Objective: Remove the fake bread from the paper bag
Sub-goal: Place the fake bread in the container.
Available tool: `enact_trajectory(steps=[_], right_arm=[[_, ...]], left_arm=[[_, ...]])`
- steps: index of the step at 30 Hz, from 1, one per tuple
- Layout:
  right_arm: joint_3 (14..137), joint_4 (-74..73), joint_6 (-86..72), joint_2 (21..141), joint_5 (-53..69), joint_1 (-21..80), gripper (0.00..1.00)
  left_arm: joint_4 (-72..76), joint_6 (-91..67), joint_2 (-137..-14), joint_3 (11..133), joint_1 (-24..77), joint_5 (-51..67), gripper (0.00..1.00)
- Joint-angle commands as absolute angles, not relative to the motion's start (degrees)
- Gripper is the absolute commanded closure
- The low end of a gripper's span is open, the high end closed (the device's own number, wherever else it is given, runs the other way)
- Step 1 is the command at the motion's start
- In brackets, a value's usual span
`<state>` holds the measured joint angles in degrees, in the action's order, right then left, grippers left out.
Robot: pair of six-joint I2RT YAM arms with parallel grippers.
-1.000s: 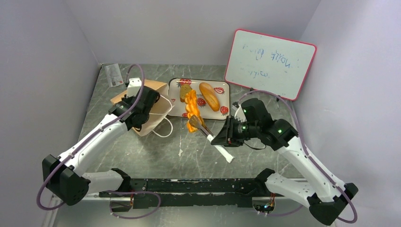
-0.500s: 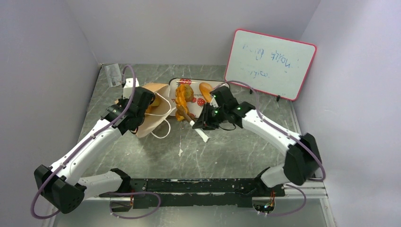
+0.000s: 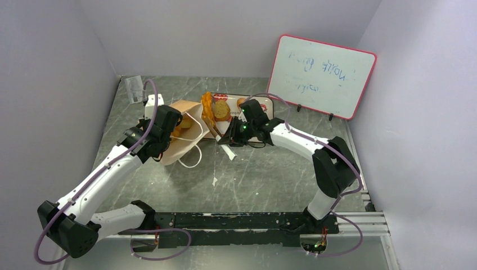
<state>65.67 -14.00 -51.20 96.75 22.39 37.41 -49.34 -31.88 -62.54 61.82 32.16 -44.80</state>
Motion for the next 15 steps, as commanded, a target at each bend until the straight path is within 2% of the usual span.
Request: enact_trajectory(steps=[1, 4, 6, 9, 15], right_arm=[[64.48, -8.06, -52.69, 96.88, 22.78, 37.18, 0.86], [62.93, -7.11, -53.97, 96.21, 23.67, 37.25, 0.68], [61.70, -5.61, -55.06, 95.55, 24.83, 37.18, 0.61], [59.97, -4.42, -56.48, 95.12, 26.41, 36.91, 0.56], [57.79, -4.61, -57.40, 92.55, 26.58, 36.39, 0.55]], left_arm=[[-48.64, -31.85, -62.41, 61.69, 31.88, -44.62, 0.93], [-48.67, -31.93, -62.92, 61.85, 31.89, -44.90, 0.93], [-48.49, -31.86, -63.09, 61.93, 31.89, -44.99, 0.93], [-48.33, -32.02, -63.57, 62.05, 31.87, -45.02, 0.93], [-48.43, -32.18, -63.72, 62.06, 31.83, -45.32, 0.93]])
